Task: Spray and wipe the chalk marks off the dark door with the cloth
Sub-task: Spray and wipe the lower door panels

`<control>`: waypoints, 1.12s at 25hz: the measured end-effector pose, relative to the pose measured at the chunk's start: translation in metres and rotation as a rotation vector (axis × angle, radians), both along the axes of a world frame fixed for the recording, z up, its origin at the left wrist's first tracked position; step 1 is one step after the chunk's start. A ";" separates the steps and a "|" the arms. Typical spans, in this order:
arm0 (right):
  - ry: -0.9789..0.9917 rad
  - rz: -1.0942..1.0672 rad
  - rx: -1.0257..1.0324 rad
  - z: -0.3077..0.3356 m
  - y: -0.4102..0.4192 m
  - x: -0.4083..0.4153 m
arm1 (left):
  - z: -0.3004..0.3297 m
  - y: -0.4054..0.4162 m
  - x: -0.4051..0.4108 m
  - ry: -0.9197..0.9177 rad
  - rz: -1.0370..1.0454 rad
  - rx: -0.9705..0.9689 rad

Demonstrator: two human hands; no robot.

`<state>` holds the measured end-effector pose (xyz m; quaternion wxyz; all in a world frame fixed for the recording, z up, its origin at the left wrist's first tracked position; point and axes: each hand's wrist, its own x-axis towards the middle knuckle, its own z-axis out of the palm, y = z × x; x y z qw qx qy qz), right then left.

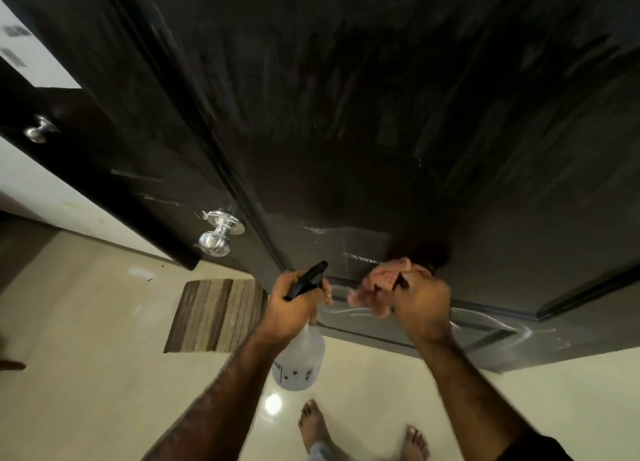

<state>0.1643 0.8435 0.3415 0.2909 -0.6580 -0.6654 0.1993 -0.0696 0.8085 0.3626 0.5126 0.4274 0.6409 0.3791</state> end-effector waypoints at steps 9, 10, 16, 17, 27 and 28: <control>-0.060 -0.001 -0.174 -0.065 0.005 -0.025 | 0.003 0.002 -0.011 -0.019 0.061 -0.007; -0.019 -0.046 -0.154 -0.056 0.008 -0.031 | 0.003 0.002 -0.016 -0.013 0.042 0.009; 0.152 -0.090 0.628 0.011 0.028 -0.045 | 0.005 0.018 -0.043 -0.019 -0.039 0.053; 0.030 -0.027 0.531 -0.010 0.028 -0.045 | 0.003 0.020 -0.047 -0.035 -0.048 0.048; 0.119 -0.185 0.590 0.025 0.015 -0.082 | -0.014 0.026 -0.082 -0.061 -0.133 -0.079; 0.119 -0.156 0.586 0.025 0.019 -0.084 | -0.016 0.025 -0.084 -0.048 -0.141 -0.078</control>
